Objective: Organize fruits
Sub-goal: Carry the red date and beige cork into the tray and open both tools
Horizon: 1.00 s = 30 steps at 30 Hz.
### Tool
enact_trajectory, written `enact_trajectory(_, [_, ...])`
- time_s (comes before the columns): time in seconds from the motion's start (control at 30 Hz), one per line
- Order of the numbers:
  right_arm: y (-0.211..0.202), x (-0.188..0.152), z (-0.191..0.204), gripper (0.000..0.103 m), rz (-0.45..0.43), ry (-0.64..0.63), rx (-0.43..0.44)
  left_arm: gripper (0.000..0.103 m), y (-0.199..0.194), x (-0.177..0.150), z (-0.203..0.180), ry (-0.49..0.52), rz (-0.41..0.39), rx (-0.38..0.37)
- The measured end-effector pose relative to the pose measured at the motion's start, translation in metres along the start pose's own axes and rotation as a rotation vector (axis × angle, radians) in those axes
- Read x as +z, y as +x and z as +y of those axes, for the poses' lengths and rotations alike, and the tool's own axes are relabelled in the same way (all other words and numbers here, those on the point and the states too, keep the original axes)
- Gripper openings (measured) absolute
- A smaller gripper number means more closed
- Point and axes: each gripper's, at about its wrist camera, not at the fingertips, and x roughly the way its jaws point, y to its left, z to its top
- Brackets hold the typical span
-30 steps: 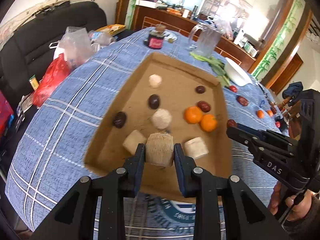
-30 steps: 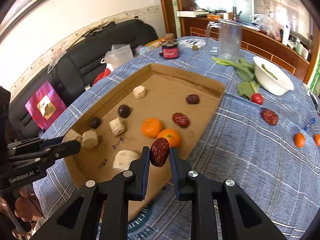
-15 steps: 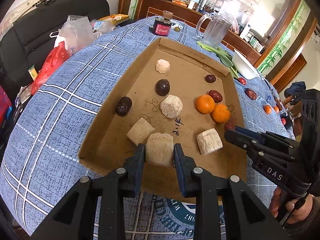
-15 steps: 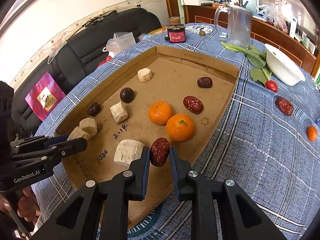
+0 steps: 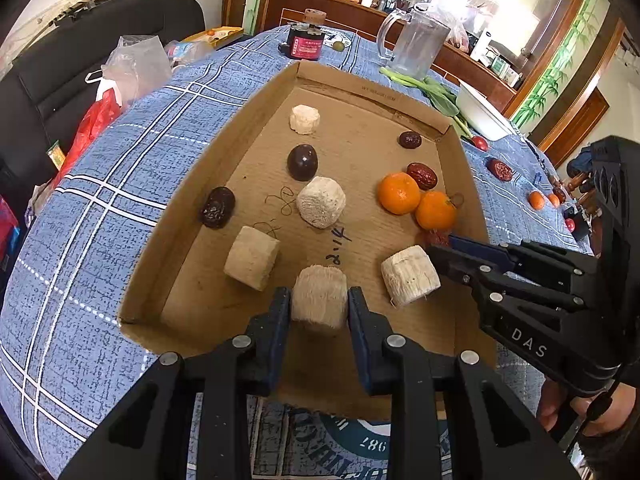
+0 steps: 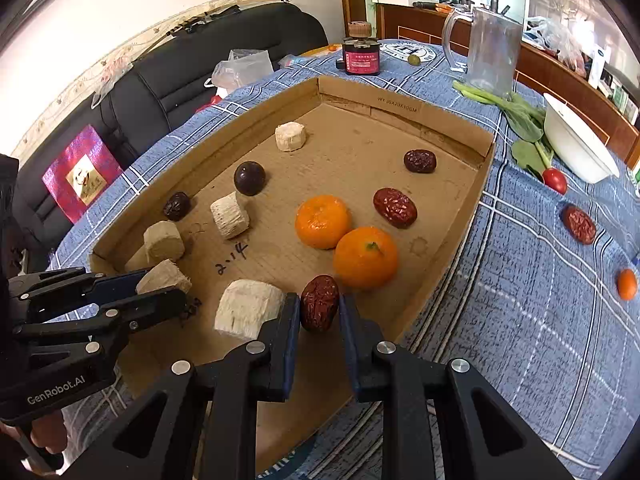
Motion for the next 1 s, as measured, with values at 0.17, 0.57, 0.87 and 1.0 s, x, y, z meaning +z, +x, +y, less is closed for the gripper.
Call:
enact_trajectory(0.17, [0.004, 0.004, 0.002, 0.022, 0.001, -0.053, -0.046, 0.028, 0.005, 0.001, -0.007, 0.027, 0.002, 0.039])
enact_trajectory(0.57, [0.004, 0.002, 0.004, 0.022, 0.004, -0.082, -0.069, 0.029, 0.002, -0.003, -0.008, 0.054, -0.004, 0.073])
enact_trajectory(0.87, [-0.007, -0.001, 0.006, 0.023, -0.006, -0.085, -0.087, 0.038, -0.01, -0.007, -0.005, 0.027, -0.038, 0.093])
enact_trajectory(1.0, [-0.02, -0.005, 0.003, 0.023, -0.021, -0.054, -0.08, 0.039, -0.016, -0.01, -0.006, 0.008, -0.058, 0.105])
